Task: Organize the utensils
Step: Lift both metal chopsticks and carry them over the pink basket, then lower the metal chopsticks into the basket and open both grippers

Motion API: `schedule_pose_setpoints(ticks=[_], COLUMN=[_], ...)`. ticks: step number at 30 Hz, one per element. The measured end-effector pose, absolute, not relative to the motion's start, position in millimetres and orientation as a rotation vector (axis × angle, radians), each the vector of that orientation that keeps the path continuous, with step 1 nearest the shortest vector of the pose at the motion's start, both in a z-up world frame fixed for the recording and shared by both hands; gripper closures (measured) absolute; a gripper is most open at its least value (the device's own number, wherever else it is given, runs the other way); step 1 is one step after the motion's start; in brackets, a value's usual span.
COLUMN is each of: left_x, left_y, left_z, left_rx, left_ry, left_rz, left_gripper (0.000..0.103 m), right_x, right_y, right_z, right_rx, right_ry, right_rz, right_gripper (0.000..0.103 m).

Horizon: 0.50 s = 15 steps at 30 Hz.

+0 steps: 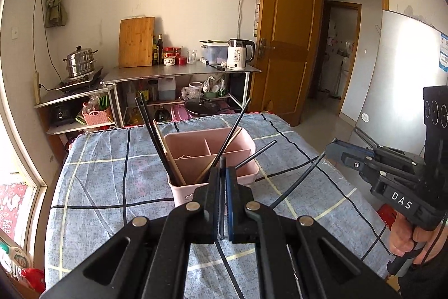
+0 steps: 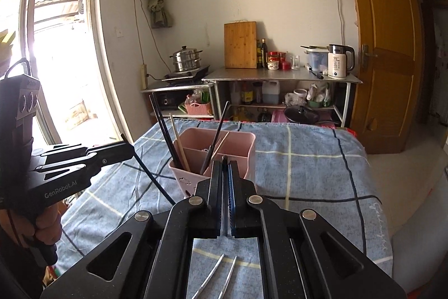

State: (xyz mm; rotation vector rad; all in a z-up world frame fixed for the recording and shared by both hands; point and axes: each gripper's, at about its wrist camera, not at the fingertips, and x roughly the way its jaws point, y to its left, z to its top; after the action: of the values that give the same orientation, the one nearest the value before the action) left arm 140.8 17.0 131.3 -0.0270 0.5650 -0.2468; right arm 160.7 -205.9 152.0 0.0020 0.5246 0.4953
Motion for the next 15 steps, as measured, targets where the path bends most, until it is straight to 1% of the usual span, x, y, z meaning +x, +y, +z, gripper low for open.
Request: schedule_pose_setpoints(ticks=[9, 15], left_x=[138.5, 135.0], left_y=[10.5, 17.1], left_z=[135.6, 147.0], left_rx=[-0.012, -0.022], left_ry=[0.57, 0.556], left_rz=[-0.25, -0.257], left_gripper=[0.099, 0.099], right_x=[157.0, 151.4], right_y=[-204.8, -207.6], right_z=[153.0, 164.5], right_rx=[-0.005, -0.008], right_ry=[0.523, 0.489], right_rz=[0.5, 0.51], right_gripper=[0.099, 0.099])
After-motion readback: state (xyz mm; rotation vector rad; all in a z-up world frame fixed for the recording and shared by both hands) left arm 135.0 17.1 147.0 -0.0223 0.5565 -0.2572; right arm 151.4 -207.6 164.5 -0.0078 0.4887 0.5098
